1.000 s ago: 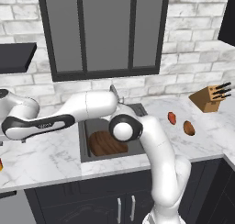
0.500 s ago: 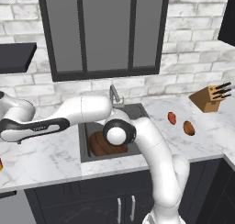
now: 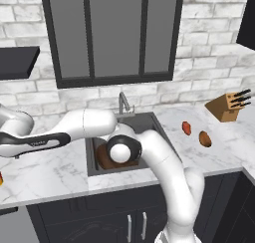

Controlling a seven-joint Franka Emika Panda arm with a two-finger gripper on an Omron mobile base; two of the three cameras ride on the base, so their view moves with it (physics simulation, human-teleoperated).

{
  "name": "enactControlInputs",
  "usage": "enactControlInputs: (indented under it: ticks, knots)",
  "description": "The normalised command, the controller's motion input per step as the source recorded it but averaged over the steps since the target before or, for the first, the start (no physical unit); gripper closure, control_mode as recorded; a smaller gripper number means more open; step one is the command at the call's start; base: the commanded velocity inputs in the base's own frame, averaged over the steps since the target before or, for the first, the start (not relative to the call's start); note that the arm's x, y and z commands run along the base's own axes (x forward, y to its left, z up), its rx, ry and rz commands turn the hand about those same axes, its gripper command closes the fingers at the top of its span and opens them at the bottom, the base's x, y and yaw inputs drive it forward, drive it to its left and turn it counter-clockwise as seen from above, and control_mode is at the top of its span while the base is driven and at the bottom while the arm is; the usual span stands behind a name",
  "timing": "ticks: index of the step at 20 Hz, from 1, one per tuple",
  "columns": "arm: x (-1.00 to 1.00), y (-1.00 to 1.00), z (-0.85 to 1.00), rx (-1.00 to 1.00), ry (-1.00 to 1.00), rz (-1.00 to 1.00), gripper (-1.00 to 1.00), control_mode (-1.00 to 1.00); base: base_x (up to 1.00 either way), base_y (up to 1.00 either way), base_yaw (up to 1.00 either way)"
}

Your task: Remove the potato and sweet potato from the sink. Then move the bowl and cup from the counter to the sink for washing.

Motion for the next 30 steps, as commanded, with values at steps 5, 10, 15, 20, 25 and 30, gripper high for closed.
enactControlInputs:
  ticks: [5,10,15,20,25,30]
  knots:
    - [0.05,0.09,-0.1,0.0,0.04,0.0,-1.0,-1.0,0.0,0.0,0.0]
    - [0.07,0.05,-0.1,0.0,0.04,0.0,-1.0,-1.0,0.0,0.0,0.0]
    - [0.07,0.05,-0.07,0.0,0.03,0.0,-1.0,-1.0,0.0,0.0,0.0]
    - [0.06,0.08,-0.06,0.0,0.01,0.0,-1.0,-1.0,0.0,0.0,0.0]
    - [0.06,0.12,-0.06,0.0,0.01,0.0,-1.0,-1.0,0.0,0.0,0.0]
    - [0.08,0.12,-0.07,0.0,0.01,0.0,-1.0,-1.0,0.0,0.0,0.0]
